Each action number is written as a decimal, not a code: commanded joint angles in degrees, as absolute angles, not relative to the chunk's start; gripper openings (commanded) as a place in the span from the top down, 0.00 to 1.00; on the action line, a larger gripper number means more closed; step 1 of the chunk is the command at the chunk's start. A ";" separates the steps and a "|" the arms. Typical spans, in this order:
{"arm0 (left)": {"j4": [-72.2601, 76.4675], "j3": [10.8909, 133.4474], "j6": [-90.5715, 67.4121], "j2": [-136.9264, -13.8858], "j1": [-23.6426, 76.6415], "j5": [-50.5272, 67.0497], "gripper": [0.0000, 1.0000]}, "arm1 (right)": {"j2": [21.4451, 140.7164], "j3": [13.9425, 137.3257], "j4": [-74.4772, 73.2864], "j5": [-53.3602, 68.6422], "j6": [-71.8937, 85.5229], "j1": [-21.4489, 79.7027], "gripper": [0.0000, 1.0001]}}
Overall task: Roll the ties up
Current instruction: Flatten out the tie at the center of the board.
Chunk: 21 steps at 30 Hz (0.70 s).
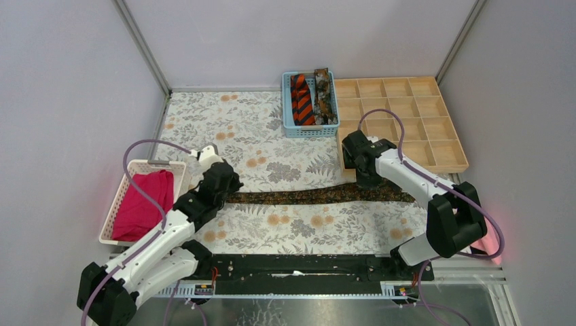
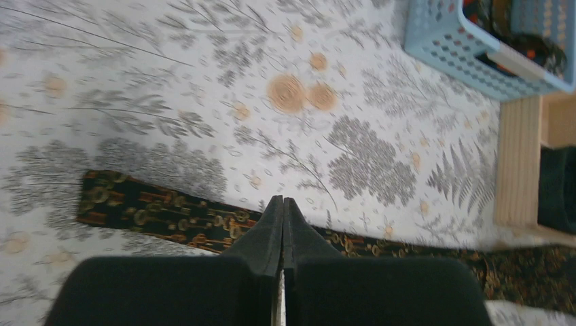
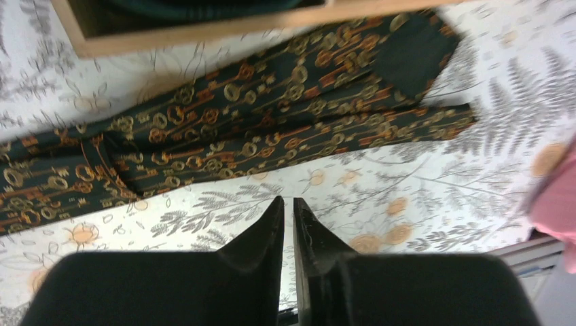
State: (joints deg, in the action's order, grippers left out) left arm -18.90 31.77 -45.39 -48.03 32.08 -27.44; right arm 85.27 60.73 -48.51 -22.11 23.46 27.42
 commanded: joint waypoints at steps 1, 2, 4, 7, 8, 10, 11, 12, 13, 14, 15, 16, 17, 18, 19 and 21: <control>-8.31 29.75 -42.61 -51.03 31.68 -16.95 1.00 | 85.53 58.02 -44.01 -14.62 25.45 27.51 0.85; -7.74 29.48 -42.60 -51.50 31.72 -16.18 1.00 | 85.84 57.68 -43.69 -14.39 25.57 27.44 0.84; -6.52 28.02 -42.88 -51.91 31.73 -15.33 1.00 | 86.44 57.17 -43.11 -14.39 26.07 27.48 0.73; -3.41 25.93 -42.89 -51.88 31.71 -12.95 1.00 | 87.87 56.85 -42.72 -16.03 27.19 27.48 0.46; -2.69 25.41 -42.89 -51.94 31.71 -12.47 1.00 | 88.40 56.86 -42.53 -16.64 27.39 27.48 0.43; -1.76 24.79 -42.78 -52.08 31.73 -12.34 1.00 | 89.85 57.18 -42.35 -17.95 27.78 27.44 0.40; -1.52 24.63 -42.47 -52.30 31.73 -12.23 1.00 | 90.49 57.53 -42.37 -18.59 28.08 27.30 0.40; -1.48 24.61 -42.18 -52.56 31.73 -12.14 1.00 | 91.04 57.89 -42.18 -19.42 28.20 27.21 0.40; -1.37 24.54 -41.77 -52.81 31.71 -12.04 1.00 | 91.50 58.32 -42.05 -19.54 28.32 27.03 0.40; -1.14 24.48 -41.53 -53.08 31.73 -11.90 1.00 | 92.02 58.72 -41.98 -19.59 28.44 26.87 0.40; -1.07 24.44 -41.29 -53.49 31.73 -11.98 1.00 | 92.67 58.98 -41.70 -19.53 28.33 26.69 0.41; -1.10 24.43 -41.30 -53.69 31.73 -12.09 1.00 | 92.95 59.24 -41.71 -19.44 28.39 26.53 0.41; -1.06 24.51 -41.23 -53.92 31.73 -12.15 1.00 | 93.69 59.38 -41.86 -19.59 28.39 26.38 0.41; -0.99 24.56 -41.22 -54.02 31.73 -12.05 1.00 | 94.04 59.43 -41.91 -19.80 28.39 26.30 0.41; -0.90 24.53 -41.26 -54.05 31.66 -11.86 1.00 | 94.59 59.37 -41.76 -19.85 28.43 26.17 0.41; -0.47 24.40 -41.37 -53.84 31.73 -11.30 1.00 | 95.66 59.21 -41.32 -19.93 28.30 25.65 0.42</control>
State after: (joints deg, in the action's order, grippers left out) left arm -4.27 25.17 -42.70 -53.84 32.08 -12.51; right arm 93.95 57.36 -42.00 -17.65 27.33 26.63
